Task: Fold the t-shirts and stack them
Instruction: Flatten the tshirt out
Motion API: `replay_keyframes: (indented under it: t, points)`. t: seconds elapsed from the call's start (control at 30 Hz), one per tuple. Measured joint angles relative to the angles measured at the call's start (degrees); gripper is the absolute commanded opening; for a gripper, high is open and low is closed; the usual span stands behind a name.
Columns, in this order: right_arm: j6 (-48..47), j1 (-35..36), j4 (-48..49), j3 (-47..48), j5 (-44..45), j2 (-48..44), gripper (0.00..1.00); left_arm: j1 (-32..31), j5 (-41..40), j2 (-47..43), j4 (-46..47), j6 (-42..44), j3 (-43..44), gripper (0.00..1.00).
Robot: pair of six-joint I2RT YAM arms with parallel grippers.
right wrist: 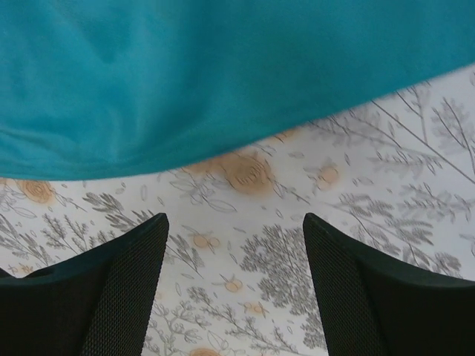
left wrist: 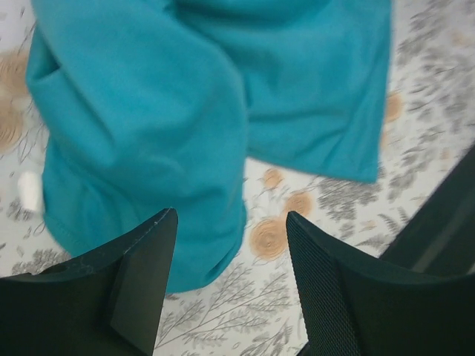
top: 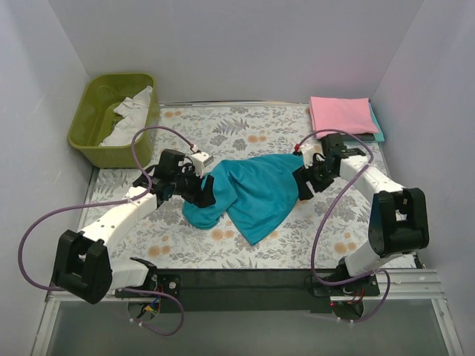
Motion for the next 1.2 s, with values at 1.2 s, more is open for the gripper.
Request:
replay_keyframes:
  t: [1.2]
  points:
    - [-6.6,10.3,0.5,12.5,7.3,-0.4,0.52,15.1,-2.7,3.5,-6.7,19.2,3.3,0.58]
